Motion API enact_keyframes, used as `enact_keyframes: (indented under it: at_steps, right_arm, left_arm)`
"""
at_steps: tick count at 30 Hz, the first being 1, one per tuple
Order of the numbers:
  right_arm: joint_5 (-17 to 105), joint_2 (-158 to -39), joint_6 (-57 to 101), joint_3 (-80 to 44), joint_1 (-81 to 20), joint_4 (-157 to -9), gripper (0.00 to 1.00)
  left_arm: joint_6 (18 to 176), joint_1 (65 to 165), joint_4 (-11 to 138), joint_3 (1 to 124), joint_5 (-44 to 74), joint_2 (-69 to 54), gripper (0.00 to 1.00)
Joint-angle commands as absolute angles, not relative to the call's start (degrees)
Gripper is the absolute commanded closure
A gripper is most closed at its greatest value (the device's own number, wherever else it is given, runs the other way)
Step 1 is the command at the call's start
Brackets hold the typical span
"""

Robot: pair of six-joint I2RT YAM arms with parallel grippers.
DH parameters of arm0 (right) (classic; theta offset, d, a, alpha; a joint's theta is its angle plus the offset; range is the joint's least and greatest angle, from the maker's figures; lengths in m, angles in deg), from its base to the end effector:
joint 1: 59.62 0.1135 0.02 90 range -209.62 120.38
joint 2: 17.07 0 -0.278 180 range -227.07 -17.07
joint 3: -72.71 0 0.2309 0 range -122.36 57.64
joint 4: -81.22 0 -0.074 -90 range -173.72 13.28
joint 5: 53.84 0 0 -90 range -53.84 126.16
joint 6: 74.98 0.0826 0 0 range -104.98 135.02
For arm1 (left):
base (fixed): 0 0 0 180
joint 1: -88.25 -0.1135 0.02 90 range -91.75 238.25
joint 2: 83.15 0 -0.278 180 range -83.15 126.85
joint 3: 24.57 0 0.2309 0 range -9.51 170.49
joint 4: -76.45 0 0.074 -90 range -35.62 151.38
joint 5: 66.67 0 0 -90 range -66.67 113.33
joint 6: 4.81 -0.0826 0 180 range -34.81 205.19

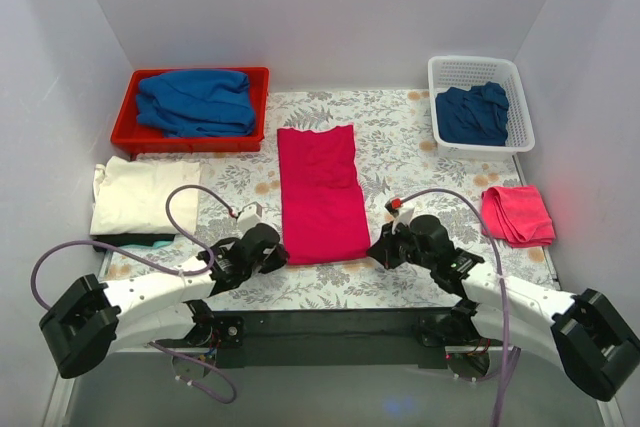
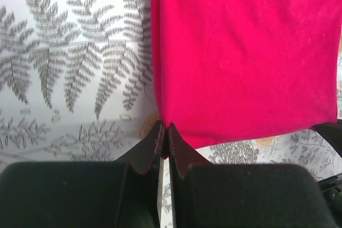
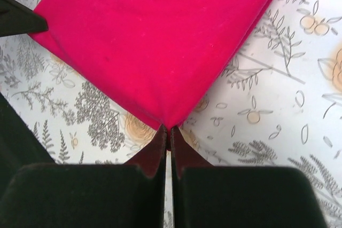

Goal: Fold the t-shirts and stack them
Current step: Grab one side of the 2/3 rectangular tshirt with both arms, then fold the long partially folded tshirt into a neat square

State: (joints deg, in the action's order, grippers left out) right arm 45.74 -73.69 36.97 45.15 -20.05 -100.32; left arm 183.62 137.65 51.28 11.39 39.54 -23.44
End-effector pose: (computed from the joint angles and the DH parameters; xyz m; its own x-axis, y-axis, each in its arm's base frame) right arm 0.1506 0.1423 0.1617 -0.6077 -0.0240 -0.7938 -0.5550 0.7278 0.4028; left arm 0.1424 -0.1307 0.1450 -0.5312 -0.8398 -0.1118 -0.5746 0.4541 -0.6809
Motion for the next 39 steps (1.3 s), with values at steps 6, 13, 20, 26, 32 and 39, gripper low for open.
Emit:
enact_keyframes:
  at_steps: [6,13,20,26,32,39]
  right_arm:
    - [37.13,-60.41,40.42,44.47,-12.87,-85.84,0.99]
    - [31.85,-55.57,40.24,38.49,-9.09,-78.10,0.99]
    - [28.08,-53.38,40.77,35.06,-5.31,-74.67,0.99]
    - [24.12,-53.02,39.19,30.85,-4.34,-72.91,0.99]
    - [20.69,-56.70,35.50,27.15,-4.34,-73.78,0.99]
    - [15.33,-62.86,29.61,21.00,-4.43,-77.47,0.99]
  left_arm:
    - [196.80,149.31,34.33,15.44,56.71,-29.35,1.00]
    - [201.64,155.83,23.87,24.06,66.03,-28.30,1.00]
    - [212.88,163.03,12.53,28.88,72.36,-25.93,1.00]
    - [218.08,164.45,6.19,32.32,76.24,-24.44,1.00]
    - [217.73,164.45,3.73,37.24,80.63,-23.65,1.00]
    - [221.59,163.40,-1.37,42.70,87.31,-19.52,1.00]
